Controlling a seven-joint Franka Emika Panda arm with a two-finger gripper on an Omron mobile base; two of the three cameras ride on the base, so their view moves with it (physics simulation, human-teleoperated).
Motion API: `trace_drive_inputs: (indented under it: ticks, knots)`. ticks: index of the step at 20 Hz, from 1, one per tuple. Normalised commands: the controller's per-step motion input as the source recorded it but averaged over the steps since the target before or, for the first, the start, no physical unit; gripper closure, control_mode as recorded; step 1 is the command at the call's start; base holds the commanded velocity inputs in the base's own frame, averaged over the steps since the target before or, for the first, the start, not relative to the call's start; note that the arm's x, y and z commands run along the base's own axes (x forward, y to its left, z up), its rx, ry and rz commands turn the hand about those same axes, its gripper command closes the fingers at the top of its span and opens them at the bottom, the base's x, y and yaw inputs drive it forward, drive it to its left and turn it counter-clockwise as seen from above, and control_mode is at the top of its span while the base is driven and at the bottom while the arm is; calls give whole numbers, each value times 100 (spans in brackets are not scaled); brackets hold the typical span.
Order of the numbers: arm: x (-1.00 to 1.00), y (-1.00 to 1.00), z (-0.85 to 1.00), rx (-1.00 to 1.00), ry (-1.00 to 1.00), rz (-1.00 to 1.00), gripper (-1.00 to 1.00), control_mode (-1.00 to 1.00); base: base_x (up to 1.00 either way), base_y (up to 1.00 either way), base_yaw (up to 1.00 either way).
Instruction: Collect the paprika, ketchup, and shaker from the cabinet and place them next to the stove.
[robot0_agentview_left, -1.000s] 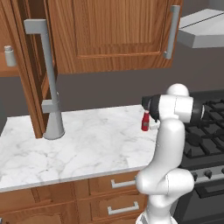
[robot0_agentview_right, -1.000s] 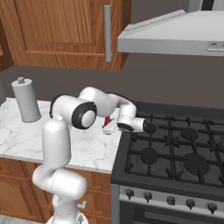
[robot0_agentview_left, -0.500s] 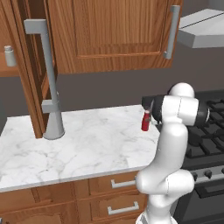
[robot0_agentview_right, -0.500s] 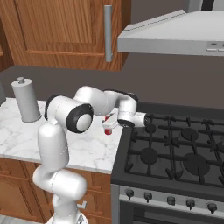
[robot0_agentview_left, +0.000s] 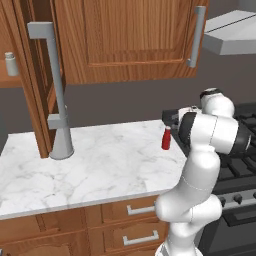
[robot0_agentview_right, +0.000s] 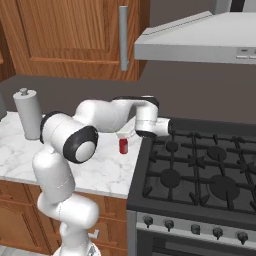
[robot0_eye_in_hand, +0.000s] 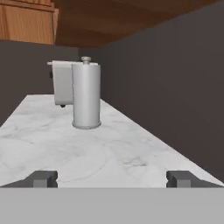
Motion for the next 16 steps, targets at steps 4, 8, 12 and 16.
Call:
trace_drive_inputs:
  ticks: [4,8,12,16]
  knots:
    - [-70,0,74,0,-3,0,-100,-100,0,0,0]
    - [-86,0,63,0,0,0,-100,-100,0,0,0]
    - [-92,22,36,0,0,-1,-100,-100,0,0,0]
    - [-94,34,24,0,2,-3,-100,-100,0,0,0]
